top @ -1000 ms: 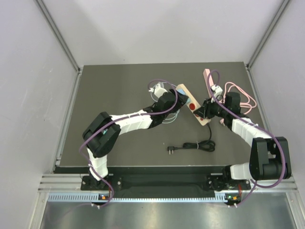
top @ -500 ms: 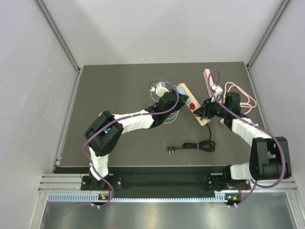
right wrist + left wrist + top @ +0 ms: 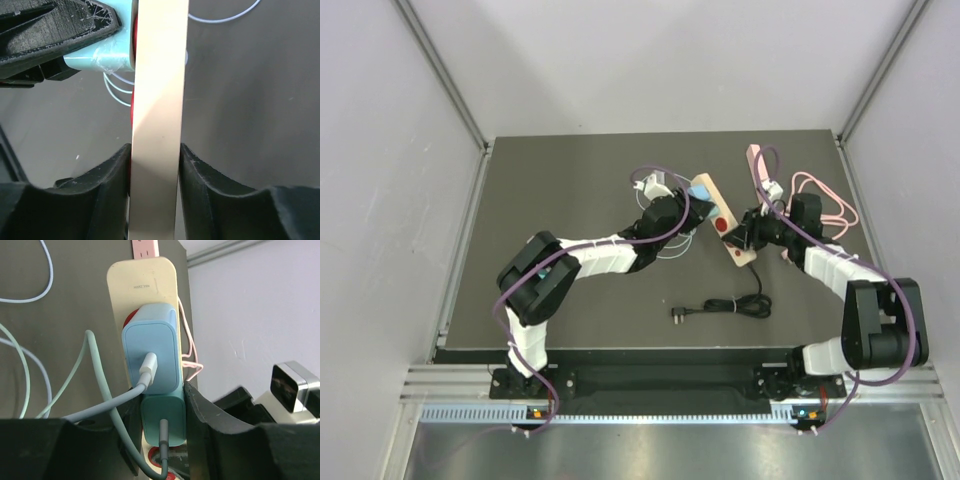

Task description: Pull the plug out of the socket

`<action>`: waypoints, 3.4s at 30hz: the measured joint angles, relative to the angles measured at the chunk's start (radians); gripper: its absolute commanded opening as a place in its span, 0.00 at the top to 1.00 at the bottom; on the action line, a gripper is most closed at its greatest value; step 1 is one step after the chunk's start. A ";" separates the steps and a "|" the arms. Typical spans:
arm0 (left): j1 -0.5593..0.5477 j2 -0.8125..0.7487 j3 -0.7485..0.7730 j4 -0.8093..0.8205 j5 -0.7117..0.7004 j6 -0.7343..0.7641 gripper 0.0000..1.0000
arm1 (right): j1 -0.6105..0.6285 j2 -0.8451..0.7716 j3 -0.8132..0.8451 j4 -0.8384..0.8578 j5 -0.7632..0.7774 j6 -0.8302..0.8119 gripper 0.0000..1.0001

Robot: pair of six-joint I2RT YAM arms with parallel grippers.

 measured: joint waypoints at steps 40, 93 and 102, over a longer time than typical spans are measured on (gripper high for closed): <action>-0.121 -0.015 0.106 -0.043 -0.088 0.205 1.00 | 0.039 -0.131 -0.016 -0.011 0.239 0.085 1.00; 0.043 -0.394 -0.156 -0.309 0.386 0.280 1.00 | -0.024 -0.144 -0.048 0.009 0.389 0.101 1.00; 0.241 -0.618 -0.295 -0.288 0.523 0.315 1.00 | -0.028 -0.144 -0.048 0.016 0.356 0.101 1.00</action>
